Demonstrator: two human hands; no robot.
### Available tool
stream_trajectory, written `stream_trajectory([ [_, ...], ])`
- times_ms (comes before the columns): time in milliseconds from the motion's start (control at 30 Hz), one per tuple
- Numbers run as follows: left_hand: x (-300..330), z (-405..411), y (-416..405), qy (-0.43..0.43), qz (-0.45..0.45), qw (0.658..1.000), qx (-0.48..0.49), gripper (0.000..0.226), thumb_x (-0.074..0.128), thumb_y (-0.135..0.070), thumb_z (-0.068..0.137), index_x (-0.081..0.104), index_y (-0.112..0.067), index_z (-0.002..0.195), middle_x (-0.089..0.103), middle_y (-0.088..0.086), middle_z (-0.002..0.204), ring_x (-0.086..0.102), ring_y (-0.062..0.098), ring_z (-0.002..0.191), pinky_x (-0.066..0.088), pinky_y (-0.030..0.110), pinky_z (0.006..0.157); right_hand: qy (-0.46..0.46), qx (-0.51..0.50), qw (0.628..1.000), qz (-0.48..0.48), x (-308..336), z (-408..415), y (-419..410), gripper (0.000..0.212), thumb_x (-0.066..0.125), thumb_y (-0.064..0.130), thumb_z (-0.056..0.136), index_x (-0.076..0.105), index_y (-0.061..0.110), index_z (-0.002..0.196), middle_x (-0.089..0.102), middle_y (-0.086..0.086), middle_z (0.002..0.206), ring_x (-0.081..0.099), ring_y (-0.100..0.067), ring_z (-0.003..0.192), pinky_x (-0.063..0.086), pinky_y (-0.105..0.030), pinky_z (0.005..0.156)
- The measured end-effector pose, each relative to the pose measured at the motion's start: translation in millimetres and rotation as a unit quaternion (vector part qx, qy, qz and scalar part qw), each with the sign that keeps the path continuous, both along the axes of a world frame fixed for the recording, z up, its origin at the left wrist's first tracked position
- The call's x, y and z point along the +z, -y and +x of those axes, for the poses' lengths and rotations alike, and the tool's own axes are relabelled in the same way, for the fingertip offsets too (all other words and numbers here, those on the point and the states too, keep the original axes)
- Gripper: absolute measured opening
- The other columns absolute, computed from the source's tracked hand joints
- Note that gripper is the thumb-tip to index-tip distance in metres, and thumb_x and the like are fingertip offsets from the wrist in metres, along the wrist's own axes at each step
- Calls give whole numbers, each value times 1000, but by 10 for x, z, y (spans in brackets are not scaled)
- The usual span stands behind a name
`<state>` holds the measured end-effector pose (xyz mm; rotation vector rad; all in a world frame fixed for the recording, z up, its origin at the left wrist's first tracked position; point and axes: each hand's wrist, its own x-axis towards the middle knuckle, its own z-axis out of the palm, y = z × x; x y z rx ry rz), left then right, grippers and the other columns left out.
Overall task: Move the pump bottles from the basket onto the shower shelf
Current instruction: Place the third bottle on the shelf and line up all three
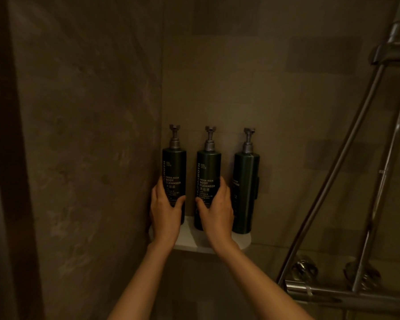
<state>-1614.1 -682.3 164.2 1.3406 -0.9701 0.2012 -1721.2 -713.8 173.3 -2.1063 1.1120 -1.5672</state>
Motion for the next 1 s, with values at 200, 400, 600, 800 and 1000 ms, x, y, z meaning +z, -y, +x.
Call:
stream_trajectory([
  [200, -12, 10, 2, 6, 3, 1000, 3, 75, 70, -13, 80, 31, -13, 144, 45, 11, 138, 46, 23, 123, 34, 28, 97, -2, -3, 1000, -1, -1, -4, 6, 78, 65, 26, 87, 18, 12, 148, 35, -9, 149, 39, -23, 135, 40, -40, 107],
  [400, -9, 6, -10, 8, 0, 1000, 2, 75, 70, -12, 79, 31, -13, 143, 46, 10, 136, 47, 22, 121, 35, 27, 95, -2, -4, 1000, -8, -9, -8, 9, 78, 64, 26, 87, 17, 13, 148, 35, -8, 149, 39, -22, 135, 41, -40, 107],
  [600, -2, 2, -14, 4, 1, 1000, 0, 74, 69, -13, 81, 30, -14, 144, 44, 9, 137, 45, 18, 121, 34, 26, 95, -1, -2, 1000, -11, -11, -9, 16, 78, 65, 26, 87, 18, 13, 148, 35, -8, 148, 39, -22, 134, 40, -37, 107],
  [800, 7, -2, -39, 1, 5, 1000, 0, 74, 70, -15, 80, 31, -13, 143, 44, 9, 137, 45, 19, 122, 33, 25, 95, -9, 0, 1000, -16, -22, -28, 3, 81, 63, 30, 88, 13, 14, 149, 33, -8, 150, 38, -21, 135, 38, -33, 104],
  [1000, -37, -131, -166, 12, -24, 999, 34, 57, 59, -19, 89, 35, -12, 141, 39, 7, 142, 42, 15, 124, 37, 32, 103, -32, -15, 998, -60, -76, -111, -134, 76, 55, 36, 92, 12, 14, 151, 26, -7, 155, 28, -19, 141, 34, -34, 111],
])
